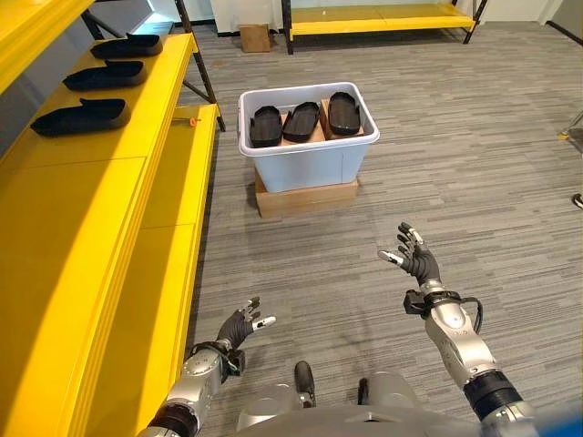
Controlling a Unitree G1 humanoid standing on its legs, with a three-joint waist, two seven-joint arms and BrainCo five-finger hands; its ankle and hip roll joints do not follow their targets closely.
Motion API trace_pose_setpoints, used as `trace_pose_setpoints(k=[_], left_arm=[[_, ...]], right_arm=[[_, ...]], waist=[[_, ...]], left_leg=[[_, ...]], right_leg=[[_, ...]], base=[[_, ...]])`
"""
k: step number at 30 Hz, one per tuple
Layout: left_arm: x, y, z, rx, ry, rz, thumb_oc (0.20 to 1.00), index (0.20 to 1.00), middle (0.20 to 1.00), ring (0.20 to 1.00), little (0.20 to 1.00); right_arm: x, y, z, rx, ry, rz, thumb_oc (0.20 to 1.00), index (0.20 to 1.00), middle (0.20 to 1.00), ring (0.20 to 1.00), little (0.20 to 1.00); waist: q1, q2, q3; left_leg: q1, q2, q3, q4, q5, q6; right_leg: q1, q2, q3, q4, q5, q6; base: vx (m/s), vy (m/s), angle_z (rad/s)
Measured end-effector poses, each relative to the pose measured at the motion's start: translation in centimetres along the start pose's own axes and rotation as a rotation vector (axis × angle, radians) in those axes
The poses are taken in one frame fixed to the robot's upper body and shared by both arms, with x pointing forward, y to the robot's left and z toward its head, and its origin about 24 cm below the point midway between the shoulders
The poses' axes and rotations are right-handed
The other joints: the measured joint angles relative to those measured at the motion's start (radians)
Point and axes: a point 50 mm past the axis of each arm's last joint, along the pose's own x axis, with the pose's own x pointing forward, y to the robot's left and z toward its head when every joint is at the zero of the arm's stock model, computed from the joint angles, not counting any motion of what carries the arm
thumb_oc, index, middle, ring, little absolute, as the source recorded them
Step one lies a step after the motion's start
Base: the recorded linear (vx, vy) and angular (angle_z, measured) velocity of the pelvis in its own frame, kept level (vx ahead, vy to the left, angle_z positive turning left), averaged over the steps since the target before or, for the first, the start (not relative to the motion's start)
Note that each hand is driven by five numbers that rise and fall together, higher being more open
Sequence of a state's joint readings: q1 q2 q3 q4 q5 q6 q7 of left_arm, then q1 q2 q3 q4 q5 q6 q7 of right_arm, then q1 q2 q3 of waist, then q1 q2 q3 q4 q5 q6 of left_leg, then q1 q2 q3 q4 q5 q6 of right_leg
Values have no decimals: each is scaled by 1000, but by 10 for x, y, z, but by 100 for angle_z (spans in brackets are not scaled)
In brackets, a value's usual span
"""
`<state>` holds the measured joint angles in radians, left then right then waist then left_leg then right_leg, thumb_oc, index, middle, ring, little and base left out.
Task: Move parts from the plastic box to the shelf.
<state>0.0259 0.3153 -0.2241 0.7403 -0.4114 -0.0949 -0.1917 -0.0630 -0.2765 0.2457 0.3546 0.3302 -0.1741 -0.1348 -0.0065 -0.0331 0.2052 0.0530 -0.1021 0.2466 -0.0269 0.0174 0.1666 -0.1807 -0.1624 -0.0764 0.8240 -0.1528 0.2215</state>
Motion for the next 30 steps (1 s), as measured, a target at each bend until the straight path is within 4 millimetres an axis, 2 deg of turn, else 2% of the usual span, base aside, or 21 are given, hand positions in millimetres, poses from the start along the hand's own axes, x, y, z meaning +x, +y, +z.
trace_pose_setpoints(k=[1, 2, 3, 4, 5, 6, 7, 8, 9, 11, 12, 15, 16, 17, 18, 21, 22, 23, 24, 28, 30], left_arm=[[-1, 0, -1, -2, 0, 1, 1000, 1000, 1000, 1000, 1000], [-4, -3, -6, -30, -14, 7, 1000, 1000, 1000, 1000, 1000], [-5, -2, -6, -31, -18, 7, 1000, 1000, 1000, 1000, 1000], [-6, 1, -5, -22, -24, 7, 1000, 1000, 1000, 1000, 1000], [-6, 2, -4, -16, -27, 9, 1000, 1000, 1000, 1000, 1000], [-4, 0, -2, 1, -30, -2, 1000, 1000, 1000, 1000, 1000], [-2, -5, 1, 30, -34, -31, 1000, 1000, 1000, 1000, 1000], [-1, -11, 3, 77, -41, -74, 1000, 1000, 1000, 1000, 1000], [-2, -16, -2, 107, -26, -97, 1000, 1000, 1000, 1000, 1000], [-9, -26, -23, 139, 29, -122, 1000, 1000, 1000, 1000, 1000], [-9, -31, -27, 172, 47, -152, 1000, 1000, 1000, 1000, 1000], [-10, -33, -28, 193, 55, -166, 1000, 1000, 1000, 1000, 1000], [-11, -33, -28, 190, 54, -165, 1000, 1000, 1000, 1000, 1000], [-10, -33, -27, 188, 48, -166, 1000, 1000, 1000, 1000, 1000], [-9, -33, -22, 185, 31, -165, 1000, 1000, 1000, 1000, 1000], [-2, -38, -7, 171, -23, -184, 1000, 1000, 1000, 1000, 1000], [0, -40, -2, 172, -38, -190, 1000, 1000, 1000, 1000, 1000], [2, -40, 4, 177, -54, -193, 1000, 1000, 1000, 1000, 1000], [3, -41, 5, 178, -60, -197, 1000, 1000, 1000, 1000, 1000], [3, -44, 5, 167, -63, -199, 1000, 1000, 1000, 1000, 1000], [3, -42, 6, 148, -70, -173, 1000, 1000, 1000, 1000, 1000]], right_arm=[[-1, -1, -1, -2, 4, -4, 1000, 1000, 1000, 1000, 1000], [6, 1, 3, -15, -6, 13, 1000, 1000, 1000, 1000, 1000], [4, 0, 2, -16, -4, 13, 1000, 1000, 1000, 1000, 1000], [0, 2, 0, -14, 0, 20, 1000, 1000, 1000, 1000, 1000], [-2, 1, 0, -12, 1, 19, 1000, 1000, 1000, 1000, 1000], [-12, -1, -12, -6, 40, 13, 1000, 1000, 1000, 1000, 1000], [-21, -3, -19, -6, 67, 9, 1000, 1000, 1000, 1000, 1000], [-27, -8, -25, -15, 92, 2, 1000, 1000, 1000, 1000, 1000], [-28, -9, -33, -16, 134, -10, 1000, 1000, 1000, 1000, 1000], [-31, -9, -38, -18, 158, -7, 1000, 1000, 1000, 1000, 1000], [-30, -11, -37, -29, 154, -10, 1000, 1000, 1000, 1000, 1000], [-22, -15, -27, -81, 121, 7, 1000, 1000, 1000, 1000, 1000], [-19, -17, -24, -101, 110, 12, 1000, 1000, 1000, 1000, 1000], [-18, -19, -22, -113, 104, 12, 1000, 1000, 1000, 1000, 1000], [-15, -22, -18, -128, 93, 13, 1000, 1000, 1000, 1000, 1000], [-12, -36, -10, -174, 74, -18, 1000, 1000, 1000, 1000, 1000], [-11, -36, -9, -172, 69, -23, 1000, 1000, 1000, 1000, 1000], [-11, -35, -9, -168, 69, -26, 1000, 1000, 1000, 1000, 1000], [-12, -36, -10, -169, 72, -35, 1000, 1000, 1000, 1000, 1000], [-12, -40, -9, -167, 68, -95, 1000, 1000, 1000, 1000, 1000], [-14, -41, -10, -183, 65, -138, 1000, 1000, 1000, 1000, 1000]], waist=[[2, -4, 2], [15, 3, 33], [0, 22, 32], [-13, 7, 33], [-19, -12, 34], [-24, -47, 17], [-32, -70, 7], [-66, -59, 18], [-66, -64, 22], [-65, -40, 7], [-73, -24, -2], [-78, -1, -18], [-86, 29, -25], [-86, 40, -33], [-82, 37, -30], [-75, 20, -31], [-80, 17, -29], [-92, 8, -24], [-94, 7, -23], [-94, 7, -26], [-100, 7, -26]], left_leg=[[4, -7, 7, 20, -18, 4], [1, 3, 24, 51, -59, -14], [-5, 21, 23, 44, -60, -16], [-1, 20, 20, 33, -55, -20], [3, 13, 19, 33, -52, -16], [1, -1, 4, 34, -99, -118], [-1, -6, 4, 57, -122, -144], [-18, 9, -11, 97, -110, -112], [9, 5, -11, 99, -117, -57], [65, 8, -28, 83, -147, -67], [82, 4, -53, 64, -149, -69], [136, -4, -95, -1, -129, -67], [157, 13, -109, -5, -136, -80], [158, 21, -112, 6, -129, -92], [150, 21, -112, 38, -112, -118], [67, 26, -111, 252, -111, -143], [51, 43, -108, 292, -129, -164], [48, 92, -91, 277, -139, -180], [49, 124, -96, 260, -107, -189], [53, 144, -120, 319, -99, -220], [14, 162, -112, 420, -88, -238]], right_leg=[[-30, -22, 0, 55, 38, 4], [-178, -81, -85, 30, 1, -51], [-172, -50, -142, -269, 8, -45], [-155, -23, -129, -536, 27, -44], [-168, -20, -125, -581, 46, -52], [-195, -19, -120, -723, 116, -64], [-159, -24, -105, -883, 139, -44], [-149, -20, -60, -924, 181, -20], [-133, -9, -36, -920, 228, -53], [-89, 42, -15, -849, 246, -81], [-75, 63, -8, -787, 251, -88], [4, 100, -23, -774, 278, -126], [44, 125, -21, -796, 287, -208], [66, 131, -26, -810, 287, -242], [87, 126, -27, -820, 281, -251], [151, 113, -26, -861, 241, -284], [158, 119, -33, -863, 229, -298], [168, 132, -46, -863, 208, -319], [175, 145, -47, -862, 200, -324], [203, 164, -49, -863, 181, -323], [215, 172, -52, -855, 153, -321]], base=[[482, -129, -68], [215, -195, -71], [424, -278, -45], [468, -271, 28], [636, -359, 43], [447, -225, 60], [433, -220, 118], [438, -230, 121], [436, -239, 74], [422, -228, 28], [354, -181, 60], [345, -173, 42], [230, -125, 33], [207, -138, 22], [225, -178, 5], [243, -166, 8], [277, -167, 19], [322, -198, 21], [285, -179, 8], [173, -167, -5], [306, -288, 3]])
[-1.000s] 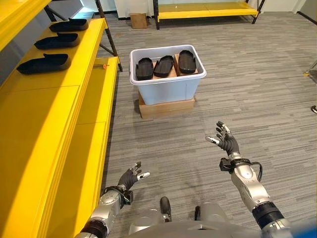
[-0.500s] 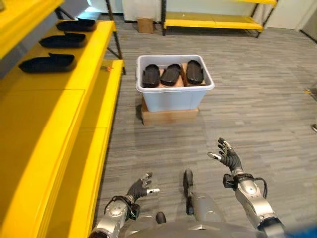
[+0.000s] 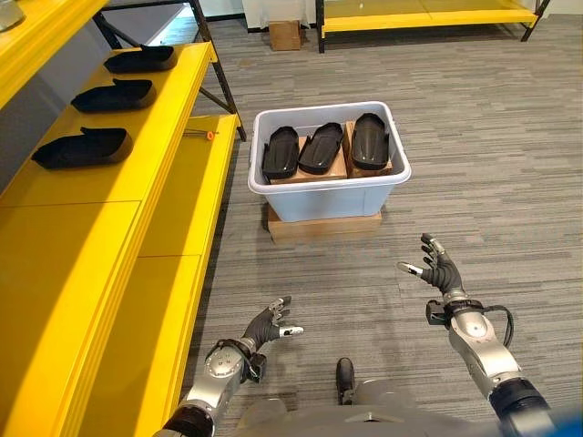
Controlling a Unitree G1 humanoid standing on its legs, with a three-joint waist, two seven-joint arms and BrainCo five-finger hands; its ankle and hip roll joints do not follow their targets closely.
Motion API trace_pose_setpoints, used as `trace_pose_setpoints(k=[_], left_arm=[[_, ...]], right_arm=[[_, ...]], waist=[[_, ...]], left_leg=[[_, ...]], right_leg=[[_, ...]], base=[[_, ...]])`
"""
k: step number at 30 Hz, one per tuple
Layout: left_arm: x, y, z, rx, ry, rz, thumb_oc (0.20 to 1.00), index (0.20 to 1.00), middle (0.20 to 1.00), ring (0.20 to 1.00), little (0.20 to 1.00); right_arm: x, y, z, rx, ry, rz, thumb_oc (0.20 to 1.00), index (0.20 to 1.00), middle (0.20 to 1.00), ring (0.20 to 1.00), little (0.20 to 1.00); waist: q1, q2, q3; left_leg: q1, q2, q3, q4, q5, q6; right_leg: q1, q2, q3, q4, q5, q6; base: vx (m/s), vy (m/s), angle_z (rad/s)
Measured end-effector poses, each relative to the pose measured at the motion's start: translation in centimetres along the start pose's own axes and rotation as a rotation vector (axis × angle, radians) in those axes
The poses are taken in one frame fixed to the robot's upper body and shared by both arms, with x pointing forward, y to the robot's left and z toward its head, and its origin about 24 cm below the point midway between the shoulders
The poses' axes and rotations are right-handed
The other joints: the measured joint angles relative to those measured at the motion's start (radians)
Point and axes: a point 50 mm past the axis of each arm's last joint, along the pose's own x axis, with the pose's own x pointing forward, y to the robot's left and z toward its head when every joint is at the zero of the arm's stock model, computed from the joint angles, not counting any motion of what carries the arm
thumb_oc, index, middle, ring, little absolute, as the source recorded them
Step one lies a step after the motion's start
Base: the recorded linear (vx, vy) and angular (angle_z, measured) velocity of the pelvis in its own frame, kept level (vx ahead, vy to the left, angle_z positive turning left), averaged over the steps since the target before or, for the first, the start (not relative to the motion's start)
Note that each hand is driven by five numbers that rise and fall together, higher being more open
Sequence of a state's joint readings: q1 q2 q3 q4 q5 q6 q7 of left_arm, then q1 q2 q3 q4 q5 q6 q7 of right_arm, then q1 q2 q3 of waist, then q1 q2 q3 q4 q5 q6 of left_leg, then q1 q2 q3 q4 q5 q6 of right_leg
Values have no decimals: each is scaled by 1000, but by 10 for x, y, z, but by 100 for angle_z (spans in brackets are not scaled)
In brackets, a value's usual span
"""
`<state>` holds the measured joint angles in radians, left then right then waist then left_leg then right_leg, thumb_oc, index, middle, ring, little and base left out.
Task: Move parts from the plastic box to the shelf.
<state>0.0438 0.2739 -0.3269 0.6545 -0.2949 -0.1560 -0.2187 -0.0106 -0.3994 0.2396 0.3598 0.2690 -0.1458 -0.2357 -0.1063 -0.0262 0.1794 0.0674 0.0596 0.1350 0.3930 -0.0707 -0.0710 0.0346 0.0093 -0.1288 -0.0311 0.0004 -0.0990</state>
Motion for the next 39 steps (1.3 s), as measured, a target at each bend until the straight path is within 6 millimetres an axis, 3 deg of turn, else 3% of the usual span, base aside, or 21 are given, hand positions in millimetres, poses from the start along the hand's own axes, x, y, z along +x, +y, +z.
trace_pose_setpoints(k=[4, 6, 7, 10, 12, 14, 15, 17, 19, 20, 23, 24, 25, 26, 27, 28, 29, 31, 36, 38, 39], left_arm=[[0, 5, 3, -22, -23, 65, 1000, 1000, 1000, 1000, 1000], [0, 7, 5, -29, -32, 83, 1000, 1000, 1000, 1000, 1000], [-1, 8, 4, -29, -31, 93, 1000, 1000, 1000, 1000, 1000], [-6, 16, 6, -44, -48, 129, 1000, 1000, 1000, 1000, 1000], [-8, 22, 8, -48, -58, 162, 1000, 1000, 1000, 1000, 1000], [-9, 25, 8, -51, -67, 187, 1000, 1000, 1000, 1000, 1000], [-9, 27, 8, -51, -65, 194, 1000, 1000, 1000, 1000, 1000], [-15, 29, -4, -68, -28, 213, 1000, 1000, 1000, 1000, 1000], [-20, 33, -13, -82, -5, 239, 1000, 1000, 1000, 1000, 1000], [-23, 37, -18, -102, 0, 282, 1000, 1000, 1000, 1000, 1000], [-21, 44, -14, -96, -26, 330, 1000, 1000, 1000, 1000, 1000], [-19, 44, -10, -94, -40, 327, 1000, 1000, 1000, 1000, 1000], [-19, 44, -10, -93, -41, 325, 1000, 1000, 1000, 1000, 1000], [-21, 43, -14, -88, -26, 326, 1000, 1000, 1000, 1000, 1000], [-21, 45, -14, -80, -23, 333, 1000, 1000, 1000, 1000, 1000], [-19, 42, -13, -83, -31, 326, 1000, 1000, 1000, 1000, 1000], [-17, 38, -11, -79, -38, 316, 1000, 1000, 1000, 1000, 1000], [-11, 39, -1, -60, -65, 313, 1000, 1000, 1000, 1000, 1000], [-10, 52, 13, -5, -106, 354, 1000, 1000, 1000, 1000, 1000], [-15, 55, 6, -10, -83, 374, 1000, 1000, 1000, 1000, 1000], [-25, 47, -18, -42, -8, 387, 1000, 1000, 1000, 1000, 1000]], right_arm=[[-5, -8, -3, -1, 3, -75, 1000, 1000, 1000, 1000, 1000], [-7, -10, -5, 8, 10, -98, 1000, 1000, 1000, 1000, 1000], [-7, -9, -5, 14, 11, -100, 1000, 1000, 1000, 1000, 1000], [-7, -2, -6, 34, 12, -85, 1000, 1000, 1000, 1000, 1000], [-8, -3, -7, 31, 16, -84, 1000, 1000, 1000, 1000, 1000], [-7, -3, -8, 29, 22, -75, 1000, 1000, 1000, 1000, 1000], [-7, -3, -9, 27, 27, -65, 1000, 1000, 1000, 1000, 1000], [-8, 0, -18, 4, 60, -10, 1000, 1000, 1000, 1000, 1000], [-8, 8, -17, 0, 47, 43, 1000, 1000, 1000, 1000, 1000], [-3, 14, -12, -7, 30, 91, 1000, 1000, 1000, 1000, 1000], [-2, 15, -9, -1, 15, 107, 1000, 1000, 1000, 1000, 1000], [-3, 16, -7, 24, 9, 105, 1000, 1000, 1000, 1000, 1000], [-4, 18, -6, 48, 8, 110, 1000, 1000, 1000, 1000, 1000], [-6, 22, -4, 64, 0, 121, 1000, 1000, 1000, 1000, 1000], [-6, 31, -4, 97, 5, 132, 1000, 1000, 1000, 1000, 1000], [-6, 34, -1, 102, -9, 145, 1000, 1000, 1000, 1000, 1000], [-6, 37, 6, 106, -35, 158, 1000, 1000, 1000, 1000, 1000], [-6, 40, 15, 119, -71, 167, 1000, 1000, 1000, 1000, 1000], [8, 47, 33, 117, -126, 172, 1000, 1000, 1000, 1000, 1000], [10, 48, 37, 118, -141, 167, 1000, 1000, 1000, 1000, 1000], [7, 47, 32, 108, -126, 147, 1000, 1000, 1000, 1000, 1000]], waist=[[-19, 9, -18], [-15, -1, -19], [-13, -9, -15], [-4, -47, 7], [-10, -45, 8], [4, -35, 9], [13, -25, 19], [48, -9, 34], [46, 1, 34], [71, -16, 44], [60, -45, 59], [52, -35, 59], [48, -14, 53], [55, 22, 47], [56, 10, 45], [56, 20, 37], [53, 20, 30], [49, 10, 33], [123, 0, 32], [129, -13, 36], [115, -2, 32]], left_leg=[[-86, 88, 100, 204, 36, -40], [-159, 110, 122, 325, 24, -27], [-181, 93, 108, 322, 2, -17], [-211, 7, 134, 26, -42, 25], [-203, -34, 173, -276, 8, 34], [-203, -65, 158, -499, 79, 38], [-224, -58, 122, -498, 108, 36], [-233, -32, 72, -497, 182, 25], [-264, -21, 60, -491, 187, 28], [-259, -42, 59, -487, 189, 45], [-226, -119, 141, -355, 160, 111], [-187, -137, 176, -353, 139, 200], [-150, -139, 187, -373, 118, 250], [-93, -124, 143, -446, 148, 286], [-56, -125, 119, -477, 165, 297], [-48, -126, 94, -493, 166, 299], [-50, -137, 92, -488, 162, 301], [-54, -165, 85, -487, 163, 292], [-44, -173, 85, -471, 136, 279], [-22, -183, 85, -445, 86, 293], [23, -191, 88, -442, 53, 283]], right_leg=[[13, 27, -29, 33, -55, -42], [17, 39, -25, 41, -57, -60], [21, 39, -21, 39, -56, -59], [37, 27, 8, 26, -55, -55], [76, 37, 14, -9, -60, -40], [98, 50, 36, -33, -71, 34], [108, 56, 42, -25, -84, 76], [169, 89, 110, -24, -86, 75], [204, 102, 151, -31, -94, 84], [214, 87, 201, -29, -98, 91], [264, 78, 148, -28, -99, 92], [267, 103, 112, 1, -100, 93], [267, 136, 92, 34, -112, 113], [257, 179, 70, 104, -141, 147], [217, 172, 55, 208, -189, 151], [158, 142, 16, 309, -250, 117], [115, 86, 3, 353, -270, 120], [43, -6, 11, 448, -304, 176], [-55, -56, -37, 667, -252, 276], [-128, -101, -54, 845, -212, 267], [-234, -174, -48, 996, -204, 248]], base=[[178, -158, 17], [57, 19, 4], [46, 74, -11], [154, 170, -25], [249, 199, -9], [294, 135, -28], [247, 115, -52], [236, 160, -80], [401, 326, -97], [391, 298, -109], [246, 224, -38], [282, 237, -9], [229, 202, -15], [190, 188, -27], [119, 152, -32], [96, 149, -15], [79, 147, 1], [64, 149, 39], [78, 164, -1], [178, 48, -8], [263, -185, -30]])
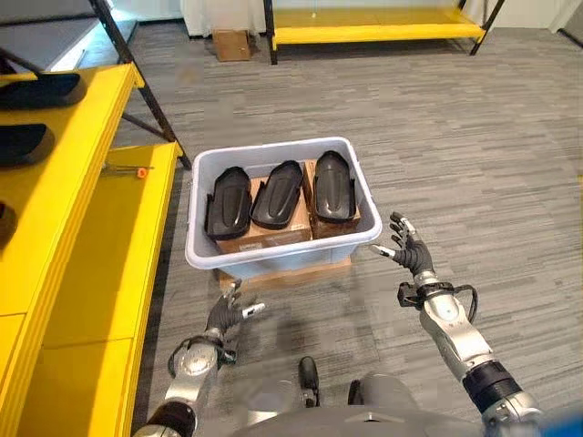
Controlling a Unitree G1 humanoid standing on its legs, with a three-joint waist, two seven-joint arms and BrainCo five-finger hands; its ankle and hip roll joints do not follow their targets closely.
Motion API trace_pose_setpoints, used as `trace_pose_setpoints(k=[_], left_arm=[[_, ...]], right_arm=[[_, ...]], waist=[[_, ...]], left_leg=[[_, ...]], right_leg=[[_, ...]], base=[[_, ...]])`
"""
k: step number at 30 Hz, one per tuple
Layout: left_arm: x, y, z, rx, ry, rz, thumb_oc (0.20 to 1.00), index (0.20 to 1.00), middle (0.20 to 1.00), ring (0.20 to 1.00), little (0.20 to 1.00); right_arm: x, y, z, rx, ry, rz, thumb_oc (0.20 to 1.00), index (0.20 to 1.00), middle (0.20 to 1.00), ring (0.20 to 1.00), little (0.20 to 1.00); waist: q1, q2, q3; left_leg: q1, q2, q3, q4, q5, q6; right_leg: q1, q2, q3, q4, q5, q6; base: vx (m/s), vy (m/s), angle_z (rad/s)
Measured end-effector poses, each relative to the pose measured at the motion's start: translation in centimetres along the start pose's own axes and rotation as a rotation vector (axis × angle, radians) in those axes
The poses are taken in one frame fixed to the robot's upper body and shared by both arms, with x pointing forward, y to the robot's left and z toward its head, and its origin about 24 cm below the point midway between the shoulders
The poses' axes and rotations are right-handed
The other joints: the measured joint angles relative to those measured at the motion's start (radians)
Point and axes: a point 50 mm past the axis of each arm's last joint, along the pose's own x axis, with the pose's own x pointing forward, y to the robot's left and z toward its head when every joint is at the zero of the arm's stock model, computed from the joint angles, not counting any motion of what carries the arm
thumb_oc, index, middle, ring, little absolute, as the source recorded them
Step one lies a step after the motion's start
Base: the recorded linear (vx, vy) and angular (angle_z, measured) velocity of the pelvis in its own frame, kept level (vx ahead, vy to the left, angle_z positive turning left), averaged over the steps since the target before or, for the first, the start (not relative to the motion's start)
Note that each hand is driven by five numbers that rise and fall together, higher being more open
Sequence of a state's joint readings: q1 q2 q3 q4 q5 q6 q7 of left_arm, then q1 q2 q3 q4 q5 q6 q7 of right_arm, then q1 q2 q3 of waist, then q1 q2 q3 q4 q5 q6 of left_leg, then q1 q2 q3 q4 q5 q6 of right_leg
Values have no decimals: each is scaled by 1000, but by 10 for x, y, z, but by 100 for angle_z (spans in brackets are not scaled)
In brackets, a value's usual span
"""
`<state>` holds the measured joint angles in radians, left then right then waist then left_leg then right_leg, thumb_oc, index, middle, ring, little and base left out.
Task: Move parts from the plastic box to the shelf.
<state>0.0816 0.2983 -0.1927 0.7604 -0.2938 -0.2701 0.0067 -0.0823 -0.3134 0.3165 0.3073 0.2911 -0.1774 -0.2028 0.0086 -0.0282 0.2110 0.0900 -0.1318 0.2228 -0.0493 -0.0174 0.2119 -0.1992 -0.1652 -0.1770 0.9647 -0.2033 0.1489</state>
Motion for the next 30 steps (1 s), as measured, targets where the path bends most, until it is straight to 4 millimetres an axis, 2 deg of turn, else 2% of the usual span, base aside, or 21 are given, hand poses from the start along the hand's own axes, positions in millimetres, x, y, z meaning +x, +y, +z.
trace_pose_setpoints(k=[1, 2, 3, 4, 5, 6, 7, 10, 11, 13, 16, 18, 19, 20, 22, 24, 25, 27, 28, 29, 30], left_arm=[[0, 1, -1, -13, 4, 15, 1000, 1000, 1000, 1000, 1000], [1, 4, 0, -27, 4, 31, 1000, 1000, 1000, 1000, 1000], [1, 7, 0, -20, 10, 41, 1000, 1000, 1000, 1000, 1000], [-1, 8, -2, -19, 19, 45, 1000, 1000, 1000, 1000, 1000], [-4, 6, -11, -21, 52, 54, 1000, 1000, 1000, 1000, 1000], [-6, 5, -16, -21, 70, 56, 1000, 1000, 1000, 1000, 1000], [-8, 2, -21, -16, 87, 47, 1000, 1000, 1000, 1000, 1000], [-13, -2, -25, -7, 91, 35, 1000, 1000, 1000, 1000, 1000], [-15, -2, -26, -8, 90, 36, 1000, 1000, 1000, 1000, 1000], [-14, -3, -24, -12, 83, 35, 1000, 1000, 1000, 1000, 1000], [-15, -9, -22, -31, 68, 30, 1000, 1000, 1000, 1000, 1000], [-12, -11, -14, -36, 32, 20, 1000, 1000, 1000, 1000, 1000], [-10, -13, -8, -37, 7, 12, 1000, 1000, 1000, 1000, 1000], [-7, -17, -1, -39, -17, 0, 1000, 1000, 1000, 1000, 1000], [-6, -16, 6, -36, -46, -4, 1000, 1000, 1000, 1000, 1000], [-9, -16, 5, -68, -42, -5, 1000, 1000, 1000, 1000, 1000], [-8, -17, 6, -69, -46, -11, 1000, 1000, 1000, 1000, 1000], [4, -24, 27, -74, -103, -57, 1000, 1000, 1000, 1000, 1000], [10, -28, 41, -74, -144, -89, 1000, 1000, 1000, 1000, 1000], [13, -32, 48, -81, -166, -104, 1000, 1000, 1000, 1000, 1000], [13, -33, 46, -85, -156, -108, 1000, 1000, 1000, 1000, 1000]], right_arm=[[-2, -3, -2, -7, 8, -4, 1000, 1000, 1000, 1000, 1000], [-2, -5, -2, -7, 8, -8, 1000, 1000, 1000, 1000, 1000], [-7, -6, -3, -7, 15, -7, 1000, 1000, 1000, 1000, 1000], [-12, -6, -7, -3, 27, -8, 1000, 1000, 1000, 1000, 1000], [-21, -3, -17, -2, 66, 0, 1000, 1000, 1000, 1000, 1000], [-25, -3, -21, 1, 83, -2, 1000, 1000, 1000, 1000, 1000], [-27, -3, -25, 1, 104, -4, 1000, 1000, 1000, 1000, 1000], [-27, -5, -27, -1, 123, -14, 1000, 1000, 1000, 1000, 1000], [-25, -5, -26, -2, 122, -15, 1000, 1000, 1000, 1000, 1000], [-22, -7, -23, -7, 120, -19, 1000, 1000, 1000, 1000, 1000], [-19, -9, -22, -16, 128, -24, 1000, 1000, 1000, 1000, 1000], [-19, -12, -22, -23, 140, -29, 1000, 1000, 1000, 1000, 1000], [-18, -14, -21, -25, 135, -37, 1000, 1000, 1000, 1000, 1000], [-18, -21, -21, -42, 131, -49, 1000, 1000, 1000, 1000, 1000], [-22, -23, -28, -49, 162, -57, 1000, 1000, 1000, 1000, 1000], [-24, -24, -29, -51, 165, -57, 1000, 1000, 1000, 1000, 1000], [-24, -24, -29, -52, 163, -55, 1000, 1000, 1000, 1000, 1000], [-22, -27, -25, -61, 142, -53, 1000, 1000, 1000, 1000, 1000], [-19, -27, -22, -61, 130, -53, 1000, 1000, 1000, 1000, 1000], [-16, -26, -19, -63, 120, -48, 1000, 1000, 1000, 1000, 1000], [-14, -25, -17, -61, 108, -45, 1000, 1000, 1000, 1000, 1000]], waist=[[-2, 4, 7], [-15, 22, 17], [-20, 9, 18], [-23, -2, 12], [-39, -35, -6], [-59, -43, -5], [-58, -53, -7], [-67, -50, -18], [-52, -43, -28], [-49, -23, -29], [-47, 25, -32], [-46, 5, -23], [-47, -1, -22], [-59, 22, -24], [-57, 14, -25], [-52, 33, -27], [-52, 42, -25], [-66, 20, 1], [-72, 3, 22], [-60, 2, 35], [-61, 0, 40]], left_leg=[[1, 23, -16, 0, -4, -67], [-12, 52, -12, -1, 0, -74], [-5, 52, -10, -16, 0, -84], [5, 47, -12, -18, -13, -90], [22, 40, 8, 17, -78, -164], [28, 32, 10, 38, -71, -135], [56, 20, 3, 29, -70, -104], [91, 23, -25, 5, -63, -99], [107, 23, -28, -12, -65, -103], [128, 29, -41, -15, -74, -119], [139, 49, -37, 5, -74, -148], [100, 53, -38, 87, -107, -182], [85, 73, -37, 48, -102, -183], [46, 128, -38, 5, -53, -189], [44, 143, -31, 6, -48, -192], [49, 166, -40, -48, -16, -194], [46, 172, -35, -30, -6, -214], [-109, 161, -16, 247, -27, -253], [-197, 162, 6, 411, 3, -296], [-227, 168, 8, 497, 34, -309], [-233, 189, 15, 515, 17, -300]], right_leg=[[-74, -8, -35, -193, -32, 0], [-66, 18, -88, -470, -2, 6], [-90, 24, -87, -650, 71, 4], [-91, 22, -84, -734, 117, 0], [-61, 21, -38, -905, 219, 11], [-27, 18, 1, -977, 267, 28], [-11, 20, 27, -988, 297, 6], [38, 41, 15, -982, 313, -21], [71, 58, -4, -988, 334, -47], [108, 72, -7, -1030, 414, -136], [147, 95, 1, -1059, 410, -161], [171, 79, 18, -1058, 393, -184], [176, 81, 19, -1058, 385, -186], [174, 112, 9, -1058, 368, -172], [173, 120, 12, -1058, 353, -143], [148, 143, -7, -1043, 336, -159], [157, 150, -13, -1050, 334, -161], [126, 104, -47, -995, 299, -190], [122, 67, -50, -971, 279, -203], [131, 57, -36, -961, 274, -209], [148, 54, -33, -972, 273, -210]], base=[[273, -213, -17], [211, -172, -6], [225, -149, 18], [269, -172, 22], [247, -158, 53], [195, -128, 53], [196, -132, 52], [163, -104, 36], [128, -74, 21], [110, -75, 16], [64, -63, -13], [67, -79, -9], [106, -126, 7], [101, -138, -10], [95, -150, 7], [46, -250, 21], [-60, -218, 35], [-79, -41, 70], [-1, 74, 43], [75, 184, -1], [116, 256, -33]])
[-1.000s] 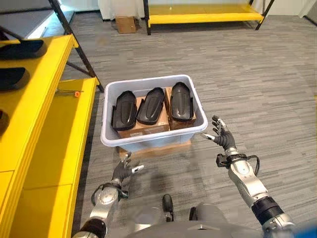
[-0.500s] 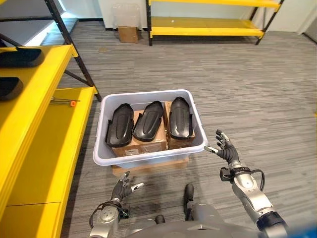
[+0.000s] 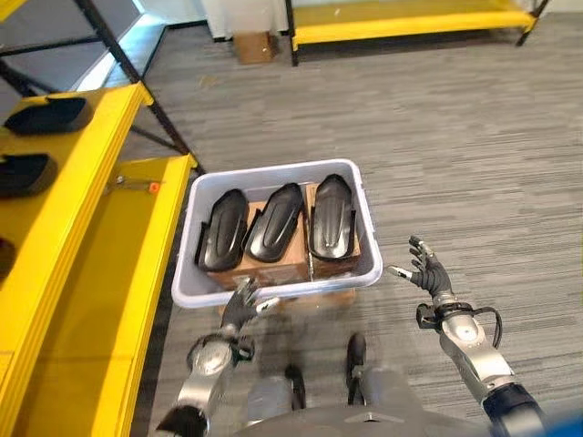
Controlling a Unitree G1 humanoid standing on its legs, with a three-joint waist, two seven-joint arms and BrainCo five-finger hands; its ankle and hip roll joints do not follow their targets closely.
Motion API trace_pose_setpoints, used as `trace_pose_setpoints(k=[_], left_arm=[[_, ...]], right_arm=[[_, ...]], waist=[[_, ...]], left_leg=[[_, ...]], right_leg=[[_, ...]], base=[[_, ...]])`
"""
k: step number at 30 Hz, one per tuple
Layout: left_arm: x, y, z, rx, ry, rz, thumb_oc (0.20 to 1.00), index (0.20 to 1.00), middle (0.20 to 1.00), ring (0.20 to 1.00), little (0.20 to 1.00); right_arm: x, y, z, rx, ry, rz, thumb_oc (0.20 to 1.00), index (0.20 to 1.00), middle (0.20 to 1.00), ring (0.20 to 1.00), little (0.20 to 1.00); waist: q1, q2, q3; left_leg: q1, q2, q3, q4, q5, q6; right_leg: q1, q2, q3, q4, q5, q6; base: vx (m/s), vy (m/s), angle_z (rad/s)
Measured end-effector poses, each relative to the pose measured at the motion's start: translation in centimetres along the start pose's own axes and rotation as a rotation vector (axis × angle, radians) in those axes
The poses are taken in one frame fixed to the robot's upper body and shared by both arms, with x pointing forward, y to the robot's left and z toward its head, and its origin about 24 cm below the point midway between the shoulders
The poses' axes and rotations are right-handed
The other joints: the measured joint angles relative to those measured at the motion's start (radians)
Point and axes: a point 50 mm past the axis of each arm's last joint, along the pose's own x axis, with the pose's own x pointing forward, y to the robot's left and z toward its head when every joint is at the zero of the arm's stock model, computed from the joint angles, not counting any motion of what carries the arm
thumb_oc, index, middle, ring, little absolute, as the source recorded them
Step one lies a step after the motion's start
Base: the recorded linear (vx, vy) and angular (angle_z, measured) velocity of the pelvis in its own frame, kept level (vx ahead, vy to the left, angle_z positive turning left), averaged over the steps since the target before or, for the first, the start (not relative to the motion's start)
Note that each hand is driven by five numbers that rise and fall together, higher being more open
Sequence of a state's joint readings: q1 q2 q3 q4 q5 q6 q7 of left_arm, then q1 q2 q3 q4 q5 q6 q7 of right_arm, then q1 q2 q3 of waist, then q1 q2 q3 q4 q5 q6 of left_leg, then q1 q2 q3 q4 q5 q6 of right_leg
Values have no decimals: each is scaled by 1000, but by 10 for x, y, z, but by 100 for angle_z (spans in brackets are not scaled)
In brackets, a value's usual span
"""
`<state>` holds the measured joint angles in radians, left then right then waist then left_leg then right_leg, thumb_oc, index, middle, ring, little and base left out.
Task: Move parts from the plastic box to the shelf.
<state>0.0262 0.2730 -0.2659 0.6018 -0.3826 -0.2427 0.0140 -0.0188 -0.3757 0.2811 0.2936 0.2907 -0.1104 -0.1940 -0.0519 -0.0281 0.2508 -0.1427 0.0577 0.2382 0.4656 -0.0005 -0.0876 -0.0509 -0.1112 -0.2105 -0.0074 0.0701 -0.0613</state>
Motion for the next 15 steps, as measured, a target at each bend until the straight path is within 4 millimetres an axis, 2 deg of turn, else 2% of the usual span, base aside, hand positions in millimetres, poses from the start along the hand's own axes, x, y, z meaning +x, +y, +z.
trace_pose_setpoints(k=[2, 4, 5, 6, 7, 8, 9, 10, 11, 13, 14, 15], left_arm=[[-1, 0, -4, -1, 22, -2, 1000, 1000, 1000, 1000, 1000], [2, -1, -3, 5, 25, -7, 1000, 1000, 1000, 1000, 1000], [6, -3, -2, 4, 32, -11, 1000, 1000, 1000, 1000, 1000], [8, -5, 0, 2, 30, -14, 1000, 1000, 1000, 1000, 1000], [8, -5, -1, 3, 33, -15, 1000, 1000, 1000, 1000, 1000], [5, -4, -7, 9, 54, -15, 1000, 1000, 1000, 1000, 1000], [-1, -7, -16, -6, 82, -17, 1000, 1000, 1000, 1000, 1000], [-7, -13, -24, -27, 97, -19, 1000, 1000, 1000, 1000, 1000], [-10, -8, -27, -18, 109, -3, 1000, 1000, 1000, 1000, 1000], [-18, 4, -33, 8, 129, 19, 1000, 1000, 1000, 1000, 1000], [-27, 15, -40, 32, 160, 49, 1000, 1000, 1000, 1000, 1000], [-28, 21, -40, 40, 163, 75, 1000, 1000, 1000, 1000, 1000]], right_arm=[[4, 0, 5, -1, -23, 4, 1000, 1000, 1000, 1000, 1000], [9, -6, 14, -23, -51, 3, 1000, 1000, 1000, 1000, 1000], [10, -12, 16, -34, -55, -11, 1000, 1000, 1000, 1000, 1000], [11, -18, 19, -52, -64, -18, 1000, 1000, 1000, 1000, 1000], [13, -21, 23, -63, -75, -21, 1000, 1000, 1000, 1000, 1000], [12, -28, 24, -70, -76, -40, 1000, 1000, 1000, 1000, 1000], [9, -34, 24, -78, -77, -54, 1000, 1000, 1000, 1000, 1000], [4, -40, 25, -94, -84, -59, 1000, 1000, 1000, 1000, 1000], [4, -34, 22, -58, -76, -67, 1000, 1000, 1000, 1000, 1000], [4, -18, 27, -24, -98, -25, 1000, 1000, 1000, 1000, 1000], [5, -7, 27, -3, -104, -1, 1000, 1000, 1000, 1000, 1000], [6, -4, 30, -3, -116, 2, 1000, 1000, 1000, 1000, 1000]], waist=[[-26, 23, -7], [-45, 40, -4], [-51, 45, -3], [-49, 38, 1], [-48, 37, 2], [-50, 54, -4], [-55, 90, -6], [-64, 156, -18], [-59, 139, -14], [-41, 89, 8], [-23, 59, 6], [1, 48, 12]], left_leg=[[57, 87, -5, -175, -2, -7], [118, 198, -29, -416, 45, -48], [133, 238, -34, -476, 68, -63], [146, 266, -36, -509, 69, -63], [167, 264, -34, -529, 70, -63], [199, 247, -27, -520, 73, -60], [252, 181, -20, -536, 80, -50], [278, 153, 14, -555, 57, -18], [288, 132, 22, -566, 60, -15], [281, 82, 25, -566, 53, 5], [264, 52, 22, -566, 51, 25], [253, 40, 22, -561, 58, 29]], right_leg=[[26, 23, -2, -22, -2, 3], [32, 42, 6, -28, -3, 4], [30, 42, 7, -26, -2, 5], [26, 31, 19, -23, -1, 11], [26, 20, 35, -18, 1, 16], [34, 16, 36, -19, 4, 21], [62, 16, 31, -27, 13, 56], [65, 47, 16, -28, 13, 85], [63, 18, 21, -15, 11, 112], [55, -35, 34, -18, 27, 135], [45, -64, 34, -27, 38, 150], [35, -76, 34, -28, 44, 160]], base=[[108, 345, -26], [85, 372, -16], [80, 358, -7], [73, 329, -22], [130, 481, -37], [168, 483, -25], [198, 481, 7], [124, 244, 27], [61, 128, 19], [-39, 41, 8], [-100, 15, 14], [-197, -25, 24]])
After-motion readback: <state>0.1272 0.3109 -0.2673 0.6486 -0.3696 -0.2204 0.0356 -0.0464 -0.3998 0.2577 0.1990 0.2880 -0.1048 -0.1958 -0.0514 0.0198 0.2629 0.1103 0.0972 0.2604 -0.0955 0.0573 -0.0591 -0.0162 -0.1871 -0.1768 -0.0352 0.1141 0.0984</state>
